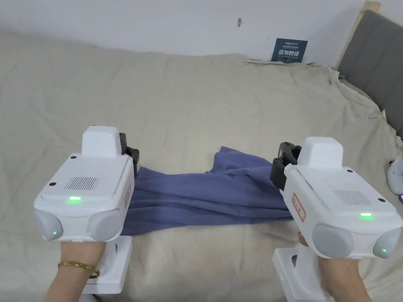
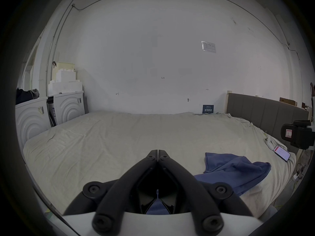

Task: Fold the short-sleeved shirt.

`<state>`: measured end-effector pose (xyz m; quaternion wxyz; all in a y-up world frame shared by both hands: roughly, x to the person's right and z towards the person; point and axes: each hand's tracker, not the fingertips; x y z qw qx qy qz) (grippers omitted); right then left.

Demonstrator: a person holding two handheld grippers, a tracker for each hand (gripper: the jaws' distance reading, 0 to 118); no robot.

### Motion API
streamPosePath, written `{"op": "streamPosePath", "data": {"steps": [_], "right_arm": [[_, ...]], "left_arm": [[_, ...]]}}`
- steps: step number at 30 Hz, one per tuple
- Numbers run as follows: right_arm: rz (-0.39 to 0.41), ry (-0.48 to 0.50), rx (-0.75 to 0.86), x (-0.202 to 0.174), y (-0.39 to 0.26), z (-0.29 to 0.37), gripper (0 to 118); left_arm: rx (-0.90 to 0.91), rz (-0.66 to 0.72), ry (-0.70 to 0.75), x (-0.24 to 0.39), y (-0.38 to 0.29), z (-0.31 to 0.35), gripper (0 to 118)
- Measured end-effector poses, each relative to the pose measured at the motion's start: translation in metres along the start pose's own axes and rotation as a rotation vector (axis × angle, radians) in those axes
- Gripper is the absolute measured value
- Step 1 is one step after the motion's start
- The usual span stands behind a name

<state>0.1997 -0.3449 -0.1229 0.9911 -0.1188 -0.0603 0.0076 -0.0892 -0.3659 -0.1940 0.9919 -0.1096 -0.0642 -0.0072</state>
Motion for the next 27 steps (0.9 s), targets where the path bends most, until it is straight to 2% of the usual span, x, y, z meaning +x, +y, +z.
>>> {"op": "streamPosePath", "data": {"steps": [6, 8, 9, 12, 13, 17, 20, 27], "right_arm": [[0.006, 0.004, -0.016, 0.007, 0.009, -0.010, 0], [0.021, 0.005, -0.028, 0.012, 0.016, -0.019, 4], [0.028, 0.001, -0.046, 0.014, 0.022, -0.026, 11], [-0.002, 0.016, -0.116, 0.024, 0.041, -0.050, 70], [-0.015, 0.048, -0.137, 0.028, 0.047, -0.059, 86], [0.047, 0.069, -0.231, 0.033, 0.072, -0.100, 88], [0.104, 0.064, -0.365, 0.032, 0.086, -0.136, 97], [0.011, 0.059, -0.611, 0.047, 0.071, -0.234, 99]], "left_arm": [[-0.003, -0.003, -0.001, 0.001, 0.000, 0.001, 0], [-0.005, -0.006, -0.001, -0.001, 0.002, -0.001, 0], [-0.007, -0.004, -0.002, -0.002, 0.002, -0.002, 0], [-0.013, 0.001, -0.003, -0.004, 0.003, -0.006, 0], [-0.015, -0.002, -0.003, -0.005, 0.004, -0.008, 0], [-0.027, 0.002, 0.001, -0.009, 0.006, -0.015, 0], [-0.041, 0.016, 0.017, -0.014, 0.010, -0.022, 0], [-0.046, 0.023, 0.041, -0.018, 0.015, -0.036, 0]]}}
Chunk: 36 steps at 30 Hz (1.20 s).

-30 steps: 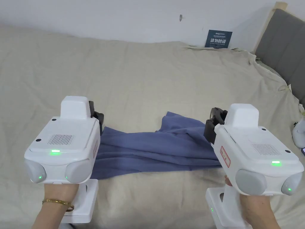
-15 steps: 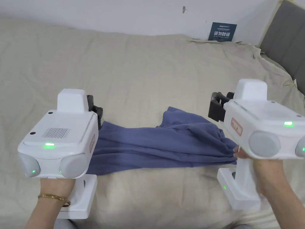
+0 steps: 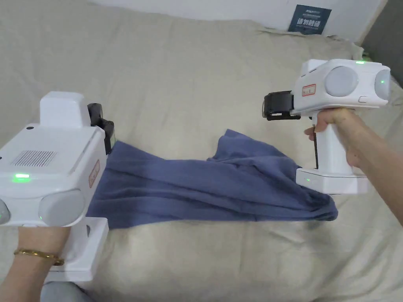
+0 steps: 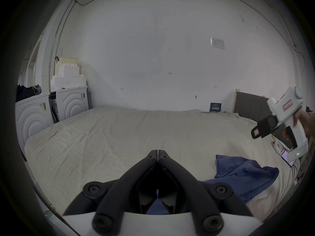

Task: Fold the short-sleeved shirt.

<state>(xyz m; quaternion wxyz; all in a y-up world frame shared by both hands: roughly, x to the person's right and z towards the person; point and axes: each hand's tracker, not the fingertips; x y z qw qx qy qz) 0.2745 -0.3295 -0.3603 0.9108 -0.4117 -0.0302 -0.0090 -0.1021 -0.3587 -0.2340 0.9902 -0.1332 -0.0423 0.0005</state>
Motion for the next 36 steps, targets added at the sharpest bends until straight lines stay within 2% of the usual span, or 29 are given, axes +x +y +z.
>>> {"op": "streamPosePath", "data": {"steps": [6, 9, 14, 18, 19, 21, 23, 26, 27, 28, 30, 31, 32, 34, 36], "right_arm": [[-0.015, -0.051, -0.203, 0.015, 0.008, -0.077, 99], [-0.017, -0.063, -0.241, 0.024, 0.006, -0.106, 98], [-0.016, -0.062, -0.307, 0.031, -0.004, -0.141, 86], [-0.025, -0.029, -0.365, 0.036, -0.015, -0.161, 70], [-0.025, -0.024, -0.374, 0.038, -0.017, -0.165, 62], [-0.029, -0.010, -0.388, 0.040, -0.019, -0.170, 41], [-0.070, 0.037, -0.388, 0.040, -0.020, -0.170, 3], [-0.086, 0.046, -0.371, 0.035, -0.016, -0.164, 3], [-0.067, 0.029, -0.365, 0.032, -0.015, -0.161, 3], [-0.030, 0.037, -0.359, 0.030, -0.013, -0.158, 3], [-0.008, 0.027, -0.321, 0.028, -0.011, -0.146, 3], [-0.015, 0.035, -0.300, 0.028, -0.009, -0.139, 3], [-0.026, 0.047, -0.287, 0.028, -0.007, -0.133, 3], [-0.067, 0.067, -0.231, 0.030, -0.002, -0.117, 3], [-0.078, 0.078, -0.196, 0.030, 0.001, -0.103, 3]], "left_arm": [[-0.010, 0.011, 0.012, 0.001, 0.003, -0.017, 0], [-0.018, 0.012, 0.015, 0.002, 0.003, -0.027, 0], [-0.036, 0.010, 0.023, 0.003, -0.003, -0.046, 0], [-0.063, 0.014, 0.026, 0.003, -0.009, -0.059, 0], [-0.069, 0.019, 0.027, 0.003, -0.011, -0.062, 0], [-0.076, 0.022, 0.030, 0.003, -0.013, -0.066, 0], [-0.084, 0.022, 0.035, 0.002, -0.014, -0.069, 0], [-0.094, 0.044, 0.037, 0.000, -0.015, -0.072, 0], [-0.099, 0.051, 0.039, -0.001, -0.014, -0.073, 3], [-0.107, 0.056, 0.035, -0.002, -0.012, -0.075, 14], [-0.125, 0.073, 0.033, -0.006, -0.008, -0.078, 41], [-0.134, 0.086, 0.037, -0.009, -0.005, -0.080, 48], [-0.152, 0.098, 0.030, -0.013, -0.001, -0.083, 48], [-0.198, 0.126, 0.011, -0.023, 0.009, -0.092, 94], [-0.254, 0.142, 0.005, -0.033, 0.020, -0.103, 113]]}}
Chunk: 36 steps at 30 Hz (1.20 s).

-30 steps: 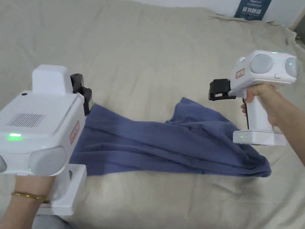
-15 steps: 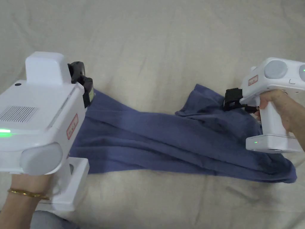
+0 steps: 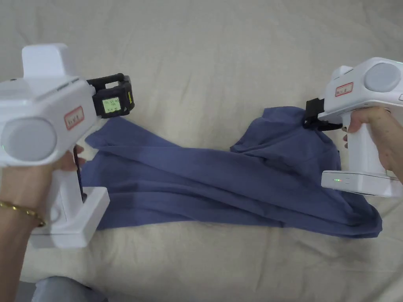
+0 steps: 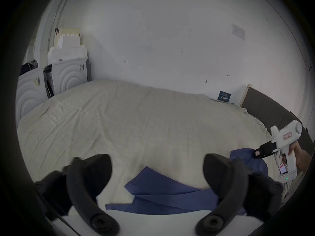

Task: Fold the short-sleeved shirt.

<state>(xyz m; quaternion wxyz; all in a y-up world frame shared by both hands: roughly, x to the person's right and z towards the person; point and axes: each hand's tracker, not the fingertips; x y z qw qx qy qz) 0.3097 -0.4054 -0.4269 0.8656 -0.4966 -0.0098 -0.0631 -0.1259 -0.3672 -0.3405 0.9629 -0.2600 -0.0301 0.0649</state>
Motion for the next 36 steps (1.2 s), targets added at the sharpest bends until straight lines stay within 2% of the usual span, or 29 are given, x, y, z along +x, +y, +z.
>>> {"op": "streamPosePath", "data": {"steps": [2, 8, 14, 17, 21, 24, 26, 27, 29, 31, 34, 36], "right_arm": [[-0.011, 0.011, 0.036, -0.002, -0.001, 0.013, 3], [-0.007, 0.019, 0.091, -0.009, -0.012, 0.040, 3], [-0.029, 0.018, 0.115, -0.012, -0.020, 0.050, 3], [-0.030, 0.013, 0.124, -0.013, -0.024, 0.051, 3], [-0.022, -0.001, 0.118, -0.014, -0.027, 0.050, 3], [-0.024, -0.005, 0.117, -0.016, -0.028, 0.049, 3], [-0.017, -0.007, 0.117, -0.018, -0.028, 0.049, 3], [-0.014, -0.009, 0.116, -0.019, -0.028, 0.049, 3], [-0.008, -0.010, 0.111, -0.019, -0.028, 0.047, 3], [-0.008, -0.017, 0.113, -0.020, -0.029, 0.047, 3], [-0.014, -0.020, 0.110, -0.019, -0.030, 0.046, 3], [-0.019, -0.024, 0.113, -0.019, -0.032, 0.050, 3]], "left_arm": [[-0.037, -0.007, -0.008, -0.008, 0.014, -0.009, 118], [-0.306, -0.020, -0.030, -0.032, 0.041, -0.056, 118], [-0.582, -0.178, 0.069, -0.037, 0.015, -0.106, 115], [-0.632, -0.195, 0.115, -0.040, -0.002, -0.126, 95], [-0.660, -0.159, 0.122, -0.043, -0.015, -0.137, 77], [-0.695, -0.213, 0.148, -0.042, -0.026, -0.142, 58], [-0.706, -0.200, 0.122, -0.042, -0.031, -0.142, 55], [-0.701, -0.162, 0.099, -0.042, -0.031, -0.142, 47], [-0.700, -0.154, 0.092, -0.041, -0.029, -0.141, 20], [-0.711, -0.179, 0.082, -0.036, -0.031, -0.139, 1], [-0.707, -0.207, 0.079, -0.032, -0.031, -0.134, 0], [-0.672, -0.159, 0.075, -0.036, -0.025, -0.126, 0]]}}
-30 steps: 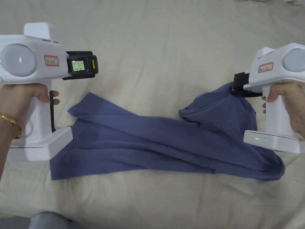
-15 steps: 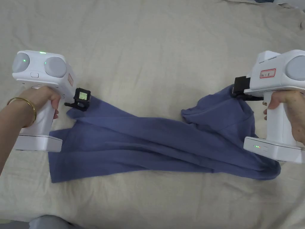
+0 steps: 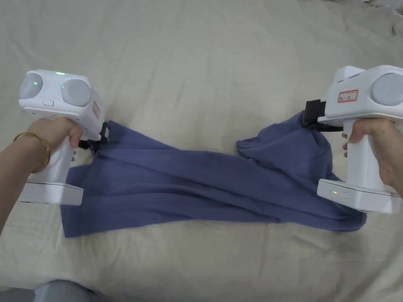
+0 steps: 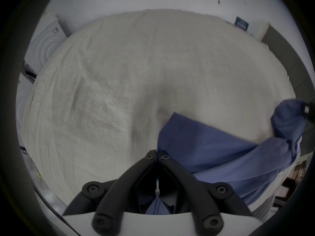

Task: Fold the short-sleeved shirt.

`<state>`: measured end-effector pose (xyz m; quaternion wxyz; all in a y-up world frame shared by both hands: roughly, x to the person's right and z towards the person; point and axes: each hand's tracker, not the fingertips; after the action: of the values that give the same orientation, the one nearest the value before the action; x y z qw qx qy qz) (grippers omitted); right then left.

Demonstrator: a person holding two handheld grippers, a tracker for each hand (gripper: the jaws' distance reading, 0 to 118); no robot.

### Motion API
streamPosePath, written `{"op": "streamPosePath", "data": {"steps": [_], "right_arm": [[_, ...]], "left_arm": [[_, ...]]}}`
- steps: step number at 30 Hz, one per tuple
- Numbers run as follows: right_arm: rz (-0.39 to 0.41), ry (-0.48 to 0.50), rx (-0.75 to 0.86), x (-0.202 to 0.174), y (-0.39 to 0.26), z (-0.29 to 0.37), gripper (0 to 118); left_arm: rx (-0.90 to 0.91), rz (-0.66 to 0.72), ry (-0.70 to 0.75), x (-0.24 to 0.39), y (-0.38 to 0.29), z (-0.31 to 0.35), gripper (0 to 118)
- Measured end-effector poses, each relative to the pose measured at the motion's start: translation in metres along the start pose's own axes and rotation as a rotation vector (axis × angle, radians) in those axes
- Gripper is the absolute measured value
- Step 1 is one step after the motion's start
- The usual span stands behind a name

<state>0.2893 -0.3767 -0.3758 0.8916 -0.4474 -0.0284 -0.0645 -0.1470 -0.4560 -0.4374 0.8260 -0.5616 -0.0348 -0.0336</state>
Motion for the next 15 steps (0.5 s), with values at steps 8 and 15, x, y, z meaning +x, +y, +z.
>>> {"op": "streamPosePath", "data": {"steps": [8, 15], "right_arm": [[-0.044, 0.020, 0.082, 0.011, 0.006, 0.051, 3], [-0.125, 0.030, 0.267, 0.030, 0.009, 0.137, 3]], "left_arm": [[0.215, 0.255, -0.244, -0.044, 0.009, 0.090, 0], [0.480, 0.324, -0.228, -0.053, 0.009, 0.190, 0]]}}
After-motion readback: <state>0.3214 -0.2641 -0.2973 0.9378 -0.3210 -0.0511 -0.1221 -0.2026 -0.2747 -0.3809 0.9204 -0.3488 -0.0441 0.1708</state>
